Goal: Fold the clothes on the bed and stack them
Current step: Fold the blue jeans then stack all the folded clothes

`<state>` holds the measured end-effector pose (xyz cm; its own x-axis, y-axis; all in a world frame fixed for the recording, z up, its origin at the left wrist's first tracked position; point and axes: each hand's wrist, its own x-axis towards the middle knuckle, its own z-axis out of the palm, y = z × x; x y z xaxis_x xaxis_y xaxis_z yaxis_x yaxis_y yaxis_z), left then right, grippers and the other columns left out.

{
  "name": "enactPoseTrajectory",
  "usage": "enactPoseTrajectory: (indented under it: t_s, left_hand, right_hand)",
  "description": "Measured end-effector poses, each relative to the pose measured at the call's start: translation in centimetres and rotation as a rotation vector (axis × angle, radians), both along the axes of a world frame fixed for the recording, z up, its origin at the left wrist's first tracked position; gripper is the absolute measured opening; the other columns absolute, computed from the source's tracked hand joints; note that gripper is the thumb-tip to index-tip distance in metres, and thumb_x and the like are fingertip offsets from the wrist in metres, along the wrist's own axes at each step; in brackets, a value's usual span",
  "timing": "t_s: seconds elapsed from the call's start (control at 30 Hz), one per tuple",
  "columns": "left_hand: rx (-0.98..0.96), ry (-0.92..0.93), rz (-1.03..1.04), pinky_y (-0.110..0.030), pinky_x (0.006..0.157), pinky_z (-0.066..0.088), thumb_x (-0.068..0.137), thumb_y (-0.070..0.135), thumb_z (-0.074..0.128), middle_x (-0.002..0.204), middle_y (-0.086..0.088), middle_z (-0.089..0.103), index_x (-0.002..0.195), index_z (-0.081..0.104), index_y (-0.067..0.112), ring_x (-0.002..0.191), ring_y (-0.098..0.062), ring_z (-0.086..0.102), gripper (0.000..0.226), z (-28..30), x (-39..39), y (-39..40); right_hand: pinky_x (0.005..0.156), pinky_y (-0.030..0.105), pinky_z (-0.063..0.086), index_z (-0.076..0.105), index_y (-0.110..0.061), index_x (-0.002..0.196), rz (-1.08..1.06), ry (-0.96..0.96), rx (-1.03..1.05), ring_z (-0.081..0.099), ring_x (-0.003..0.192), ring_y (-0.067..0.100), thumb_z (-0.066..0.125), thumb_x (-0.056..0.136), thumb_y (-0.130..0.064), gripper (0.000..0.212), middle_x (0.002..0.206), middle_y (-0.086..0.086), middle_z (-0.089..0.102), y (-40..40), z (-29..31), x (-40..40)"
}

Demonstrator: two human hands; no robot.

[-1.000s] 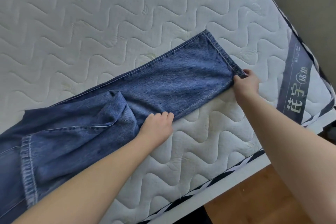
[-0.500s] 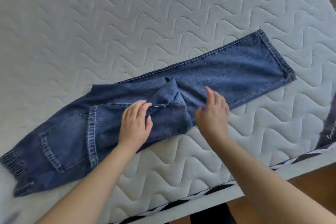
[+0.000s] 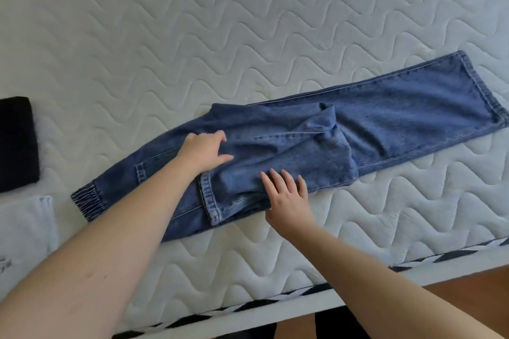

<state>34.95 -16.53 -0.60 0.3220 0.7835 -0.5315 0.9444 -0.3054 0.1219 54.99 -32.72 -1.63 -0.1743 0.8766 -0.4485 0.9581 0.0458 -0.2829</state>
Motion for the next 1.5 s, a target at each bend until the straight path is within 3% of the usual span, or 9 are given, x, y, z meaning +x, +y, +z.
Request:
enactPoseTrajectory:
  t_s: [0.3, 0.47, 0.6, 0.8, 0.97, 1.13, 1.23, 1.3, 1.5]
  left_hand:
    - [-0.300, -0.810, 0.798, -0.025, 0.055, 0.053, 0.083, 0.028, 0.076, 0.066, 0.006, 0.063, 0.080, 0.060, 0.014, 0.067, -0.013, 0.063, 0.022, 2.0, -6.9, -1.6]
    - [-0.358, -1.072, 1.013, -0.037, 0.074, 0.050, 0.087, 0.012, 0.071, 0.103, -0.009, 0.062, 0.101, 0.062, 0.032, 0.087, -0.022, 0.058, 0.025, 2.2, -6.6, -2.8]
    - [-0.422, -1.181, 1.027, -0.025, 0.050, 0.036, 0.091, 0.005, 0.054, 0.090, -0.013, 0.054, 0.112, 0.062, 0.043, 0.071, -0.024, 0.046, 0.044, 3.7, -5.6, -3.6]
    - [-0.534, -1.329, 1.041, -0.042, 0.090, 0.046, 0.090, -0.002, 0.042, 0.102, -0.010, 0.068, 0.089, 0.076, 0.024, 0.099, -0.029, 0.057, 0.043, 6.1, -3.5, -3.3]
    - [-0.842, -1.473, 1.051, -0.029, 0.067, 0.056, 0.089, 0.008, 0.036, 0.084, -0.011, 0.066, 0.109, 0.072, 0.010, 0.072, -0.019, 0.065, 0.041, 8.1, 0.9, -2.0]
    - [-1.183, -1.483, 0.797, -0.041, 0.098, 0.052, 0.079, -0.010, 0.024, 0.131, -0.025, 0.058, 0.140, 0.046, 0.000, 0.121, -0.035, 0.058, 0.065, 10.2, 9.1, -2.0]
    - [-1.109, -1.304, 0.660, -0.035, 0.099, 0.051, 0.083, -0.024, 0.020, 0.137, -0.018, 0.056, 0.144, 0.041, 0.006, 0.124, -0.027, 0.057, 0.071, 10.3, 14.2, -2.5]
    - [-1.035, -1.208, 0.553, -0.032, 0.099, 0.051, 0.086, -0.026, 0.028, 0.136, -0.014, 0.058, 0.145, 0.041, 0.009, 0.123, -0.021, 0.058, 0.069, 10.1, 17.1, -2.8]
    - [-0.753, -1.165, 0.531, -0.021, 0.082, 0.055, 0.090, -0.017, 0.048, 0.115, -0.003, 0.068, 0.130, 0.057, 0.019, 0.103, -0.008, 0.063, 0.055, 8.8, 24.5, -1.0]
  right_hand:
    - [0.117, 0.052, 0.012, 0.036, -0.022, 0.148, 0.068, -0.031, 0.121, 0.032, 0.138, 0.030, 0.057, 0.086, -0.024, 0.065, 0.148, 0.004, 0.039, 1.4, -0.5, -5.3]
    - [0.113, 0.053, 0.030, 0.049, -0.020, 0.141, 0.063, -0.048, 0.307, 0.049, 0.125, 0.030, 0.072, 0.074, -0.024, 0.071, 0.134, 0.006, 0.054, 0.3, 0.4, -7.6]
    - [0.109, 0.054, 0.035, 0.056, -0.019, 0.133, -0.091, -0.115, 0.354, 0.058, 0.109, 0.028, 0.074, 0.072, -0.022, 0.064, 0.115, 0.004, 0.060, 0.2, 1.1, -8.8]
    - [0.095, 0.043, 0.041, 0.066, -0.012, 0.092, -0.358, 0.154, 0.514, 0.061, 0.080, 0.027, 0.059, 0.091, -0.009, 0.008, 0.081, 0.000, 0.063, 1.5, 2.8, -6.1]
    - [0.089, 0.039, 0.043, 0.064, -0.009, 0.107, -0.378, 0.450, 0.286, 0.061, 0.096, 0.023, 0.051, 0.098, -0.010, 0.016, 0.103, 0.002, 0.065, 1.3, 5.1, -1.8]
    - [0.099, 0.006, 0.032, 0.046, -0.038, 0.130, -0.655, 1.020, 0.056, 0.044, 0.123, -0.013, 0.030, 0.103, -0.037, 0.032, 0.126, -0.040, 0.050, -0.7, 7.2, -0.1]
    - [0.092, 0.006, 0.039, 0.045, -0.044, 0.119, -0.824, 1.123, 0.020, 0.046, 0.113, -0.020, 0.037, 0.091, -0.056, 0.032, 0.114, -0.049, 0.050, -1.4, 7.2, 1.7]
    - [0.091, 0.011, 0.044, 0.045, -0.039, 0.125, -0.882, 1.170, 0.082, 0.053, 0.113, -0.011, 0.050, 0.087, -0.055, 0.042, 0.118, -0.038, 0.056, -1.5, 6.8, 3.2]
    - [0.082, 0.018, 0.047, 0.057, -0.027, 0.111, -1.247, 1.081, 0.202, 0.063, 0.095, 0.008, 0.046, 0.086, 0.004, 0.042, 0.100, -0.009, 0.068, 0.4, 6.1, 11.1]
